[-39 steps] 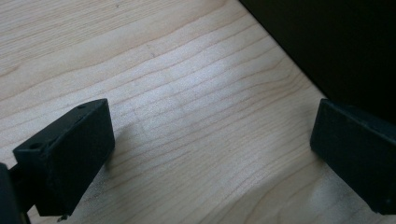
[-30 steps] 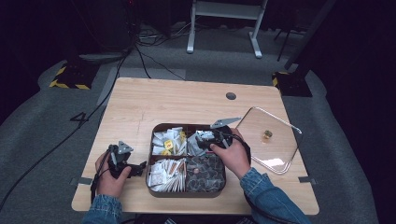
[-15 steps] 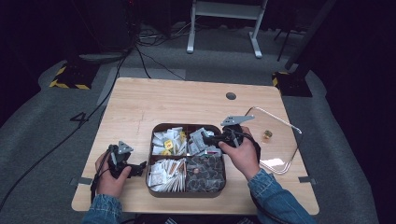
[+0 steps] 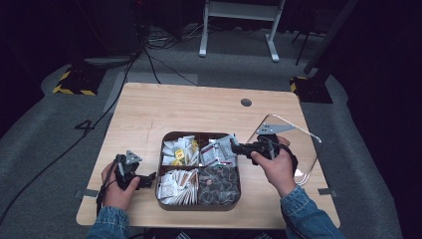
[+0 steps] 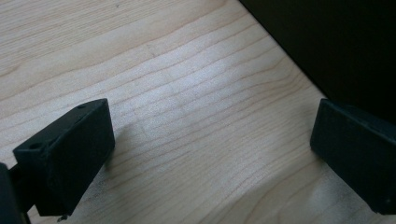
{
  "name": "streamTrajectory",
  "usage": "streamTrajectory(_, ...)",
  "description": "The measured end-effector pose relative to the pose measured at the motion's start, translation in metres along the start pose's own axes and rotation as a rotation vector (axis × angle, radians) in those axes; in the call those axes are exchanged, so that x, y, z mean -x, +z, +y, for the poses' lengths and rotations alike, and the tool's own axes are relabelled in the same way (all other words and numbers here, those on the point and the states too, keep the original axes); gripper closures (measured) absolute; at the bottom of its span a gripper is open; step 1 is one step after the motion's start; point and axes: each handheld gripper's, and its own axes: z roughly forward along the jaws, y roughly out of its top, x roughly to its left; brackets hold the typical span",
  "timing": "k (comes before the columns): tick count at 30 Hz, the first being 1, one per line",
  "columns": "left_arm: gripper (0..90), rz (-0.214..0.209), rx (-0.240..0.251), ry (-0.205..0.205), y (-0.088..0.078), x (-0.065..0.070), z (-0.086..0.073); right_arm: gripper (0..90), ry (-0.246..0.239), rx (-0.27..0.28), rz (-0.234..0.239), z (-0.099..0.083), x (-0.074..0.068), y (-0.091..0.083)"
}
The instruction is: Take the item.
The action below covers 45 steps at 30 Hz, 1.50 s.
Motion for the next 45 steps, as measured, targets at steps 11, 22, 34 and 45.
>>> streamTrajectory(11, 0.1, 0.0, 0.0, 0.0, 0.0, 0.0, 0.0, 89.1, 0.037, 0.034, -0.031, -0.011, 0.011, -0.031)
streamTrajectory(22, 0.1, 0.0, 0.0, 0.0, 0.0, 0.0, 0.0, 89.1, 0.063, 0.062, -0.054, -0.031, 0.014, -0.051)
streamTrajectory(34, 0.1, 0.0, 0.0, 0.0, 0.0, 0.0, 0.0, 89.0, 0.117, 0.033, -0.094, -0.062, 0.025, -0.063)
streamTrajectory(45, 0.1, -0.001, 0.001, 0.0, 0.0, 0.0, 0.0, 88.9, 0.143, -0.005, -0.11, -0.074, 0.03, -0.067)
